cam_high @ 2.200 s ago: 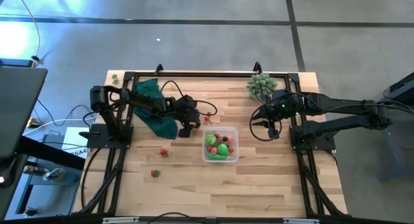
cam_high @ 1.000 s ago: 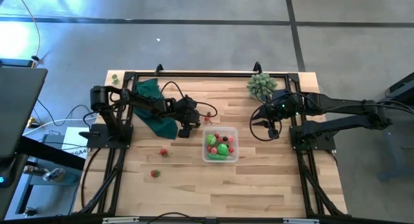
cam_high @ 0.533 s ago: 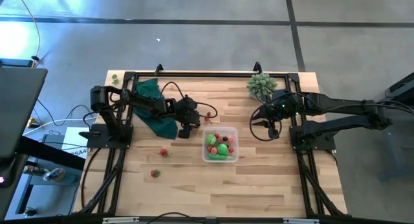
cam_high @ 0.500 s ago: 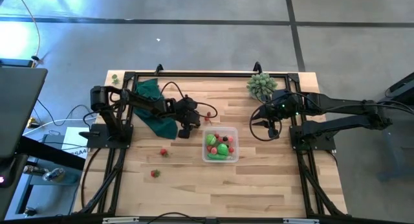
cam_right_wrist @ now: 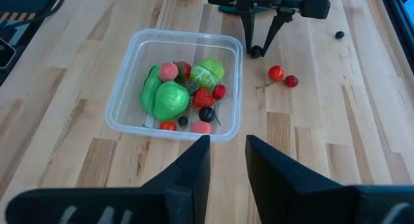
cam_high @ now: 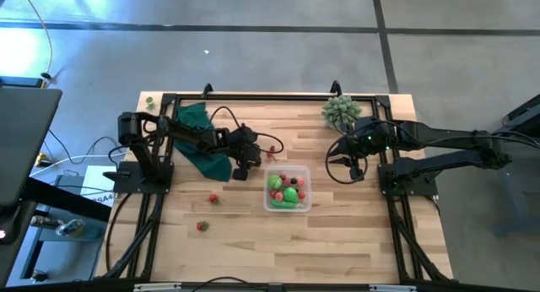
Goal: Pick and placing Produce into tupperware
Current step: Put the blackberry into the container
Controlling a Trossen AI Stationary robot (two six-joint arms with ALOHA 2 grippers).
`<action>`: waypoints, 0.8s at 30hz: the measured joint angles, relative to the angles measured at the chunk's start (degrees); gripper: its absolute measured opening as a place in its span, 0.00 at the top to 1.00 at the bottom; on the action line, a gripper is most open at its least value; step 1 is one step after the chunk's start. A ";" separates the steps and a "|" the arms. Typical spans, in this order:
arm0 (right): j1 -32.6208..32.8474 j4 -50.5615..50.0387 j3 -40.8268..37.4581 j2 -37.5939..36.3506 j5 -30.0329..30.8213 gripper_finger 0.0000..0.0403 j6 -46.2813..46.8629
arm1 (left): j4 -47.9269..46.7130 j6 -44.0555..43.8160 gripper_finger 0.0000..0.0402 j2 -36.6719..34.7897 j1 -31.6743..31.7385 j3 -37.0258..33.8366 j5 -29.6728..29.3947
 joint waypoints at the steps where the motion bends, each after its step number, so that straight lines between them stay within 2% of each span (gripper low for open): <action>1: -0.01 0.00 -0.01 0.00 0.00 0.78 -0.01 | 0.00 0.00 0.74 0.00 0.00 0.02 -0.02; 15: -0.01 0.00 0.00 -0.01 0.00 0.78 0.00 | 1.64 -0.96 0.75 -0.59 0.00 0.00 -0.06; 24: -0.01 0.00 -0.01 0.00 0.00 0.78 0.00 | 2.25 -1.32 0.75 -9.52 0.00 0.02 -3.37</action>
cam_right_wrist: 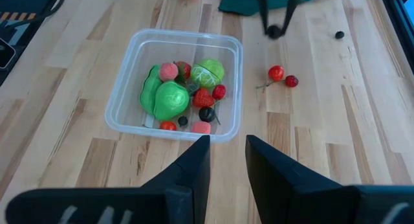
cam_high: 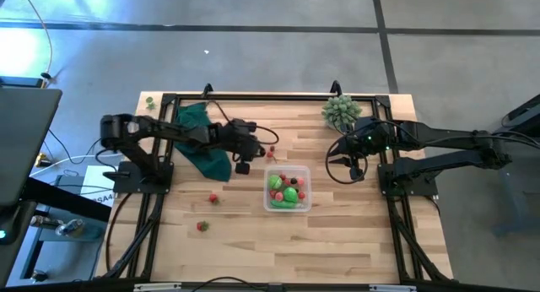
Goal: Pick and placing Produce into tupperware
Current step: Put the blackberry into the container
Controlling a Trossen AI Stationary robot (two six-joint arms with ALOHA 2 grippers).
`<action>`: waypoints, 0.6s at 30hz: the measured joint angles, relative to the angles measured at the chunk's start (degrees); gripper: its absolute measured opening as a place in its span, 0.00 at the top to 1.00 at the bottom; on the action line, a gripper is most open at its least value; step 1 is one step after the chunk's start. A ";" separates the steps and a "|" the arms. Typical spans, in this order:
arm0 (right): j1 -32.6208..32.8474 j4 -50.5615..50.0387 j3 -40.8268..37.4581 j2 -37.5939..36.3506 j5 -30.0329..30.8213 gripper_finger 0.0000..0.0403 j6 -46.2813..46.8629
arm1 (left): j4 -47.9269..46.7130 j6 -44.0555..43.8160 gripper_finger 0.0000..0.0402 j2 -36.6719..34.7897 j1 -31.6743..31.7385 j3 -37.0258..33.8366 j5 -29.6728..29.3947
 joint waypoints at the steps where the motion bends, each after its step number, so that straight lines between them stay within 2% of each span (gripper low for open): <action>1: 0.00 0.00 0.01 -0.01 0.01 0.78 0.00 | 0.31 0.01 0.75 -1.29 -0.02 0.00 -0.76; 5: 0.00 0.00 0.01 0.00 0.00 0.78 0.01 | -0.43 -0.12 0.75 -5.02 -2.03 1.97 -2.92; 9: 0.00 0.00 0.02 0.00 0.00 0.78 -0.01 | -6.06 0.39 0.75 -5.46 -5.50 7.96 -4.22; 12: 0.01 0.00 0.02 0.00 0.00 0.78 -0.01 | -10.58 1.55 0.75 -3.86 -8.38 13.34 -6.61; 18: 0.02 0.00 0.02 -0.02 0.00 0.78 0.01 | -25.91 2.93 0.75 2.88 -12.24 26.34 -9.02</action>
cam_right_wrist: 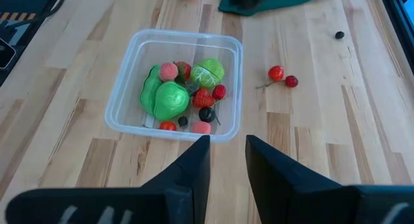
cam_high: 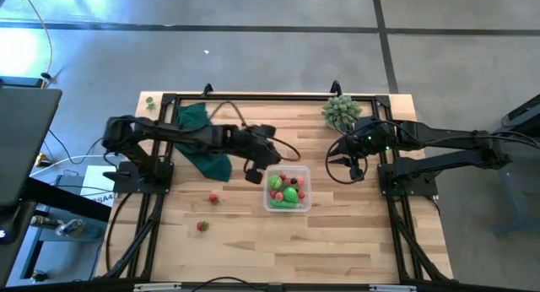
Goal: Pick and placing Produce into tupperware
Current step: Put the blackberry into the container
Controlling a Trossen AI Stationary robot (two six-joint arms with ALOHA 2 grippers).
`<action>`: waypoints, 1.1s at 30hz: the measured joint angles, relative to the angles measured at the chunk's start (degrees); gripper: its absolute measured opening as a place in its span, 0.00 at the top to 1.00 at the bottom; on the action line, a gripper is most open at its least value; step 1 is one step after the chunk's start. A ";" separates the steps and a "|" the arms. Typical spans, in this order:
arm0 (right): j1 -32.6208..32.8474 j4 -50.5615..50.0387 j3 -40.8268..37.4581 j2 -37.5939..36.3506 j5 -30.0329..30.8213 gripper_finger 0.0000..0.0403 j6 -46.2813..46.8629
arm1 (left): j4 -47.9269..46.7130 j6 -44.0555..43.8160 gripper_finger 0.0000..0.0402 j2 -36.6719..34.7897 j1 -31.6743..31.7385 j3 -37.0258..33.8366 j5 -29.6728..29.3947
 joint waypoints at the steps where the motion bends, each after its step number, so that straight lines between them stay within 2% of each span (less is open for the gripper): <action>1: -0.01 0.00 0.00 0.02 0.01 0.78 -0.01 | -1.59 0.05 0.75 1.91 -0.62 2.06 -0.12; 7: -0.02 0.00 0.00 -0.01 0.00 0.78 -0.02 | -9.26 -0.13 0.75 11.93 -3.34 12.45 1.66; 14: -0.02 0.03 0.00 0.01 0.01 0.78 0.01 | -14.07 -1.12 0.75 20.01 -4.83 19.94 3.44; 22: -0.02 -0.04 0.02 0.02 0.00 0.78 -0.02 | -14.77 -2.92 0.75 24.37 -4.61 21.06 5.37; 33: -0.02 0.00 0.02 0.02 0.02 0.78 0.00 | -15.26 -4.64 0.74 25.71 -4.61 20.95 7.04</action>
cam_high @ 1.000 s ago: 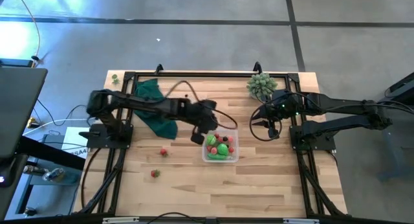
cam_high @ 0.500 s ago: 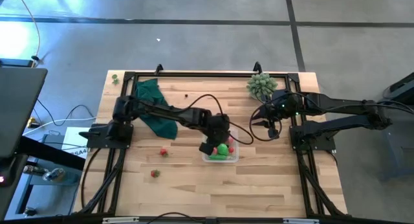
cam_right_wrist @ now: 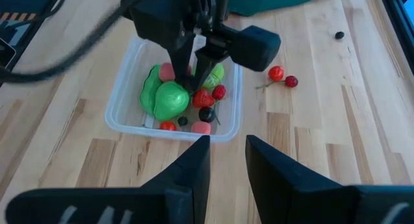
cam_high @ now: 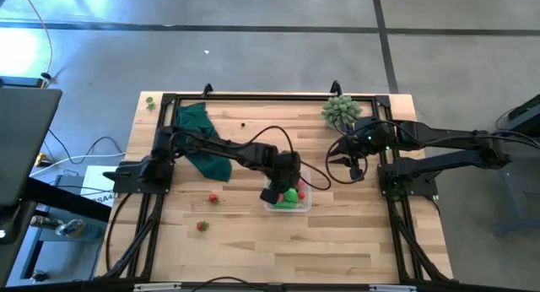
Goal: Pick and placing Produce into tupperware
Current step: Put the blackberry into the container, then put the blueberry into the container
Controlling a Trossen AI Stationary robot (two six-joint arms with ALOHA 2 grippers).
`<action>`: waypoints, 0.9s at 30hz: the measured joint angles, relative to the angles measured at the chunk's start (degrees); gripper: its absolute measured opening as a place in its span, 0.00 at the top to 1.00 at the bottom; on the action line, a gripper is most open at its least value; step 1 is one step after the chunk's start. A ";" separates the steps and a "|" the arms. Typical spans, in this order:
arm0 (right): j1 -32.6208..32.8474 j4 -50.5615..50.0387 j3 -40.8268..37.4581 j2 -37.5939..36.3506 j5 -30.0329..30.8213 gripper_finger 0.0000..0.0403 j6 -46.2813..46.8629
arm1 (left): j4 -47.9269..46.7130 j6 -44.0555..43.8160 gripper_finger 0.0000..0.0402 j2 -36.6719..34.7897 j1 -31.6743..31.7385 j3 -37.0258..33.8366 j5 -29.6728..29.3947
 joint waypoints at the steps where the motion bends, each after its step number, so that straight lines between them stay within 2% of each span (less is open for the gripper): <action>1: 0.00 0.00 0.00 0.00 0.00 0.78 -0.01 | -0.40 0.00 0.73 0.12 0.00 -0.08 0.22; 10: 0.00 0.00 0.00 0.00 -0.02 0.78 -0.02 | -0.21 0.20 0.62 0.02 0.00 -0.06 -0.97; 21: 0.00 0.00 0.00 -0.02 -0.02 0.78 -0.02 | -2.02 -1.15 0.68 -5.41 0.82 -0.04 -2.78; 27: 0.00 0.00 0.00 0.00 -0.02 0.78 0.00 | -6.63 -2.78 0.70 -11.33 5.49 -0.04 -3.26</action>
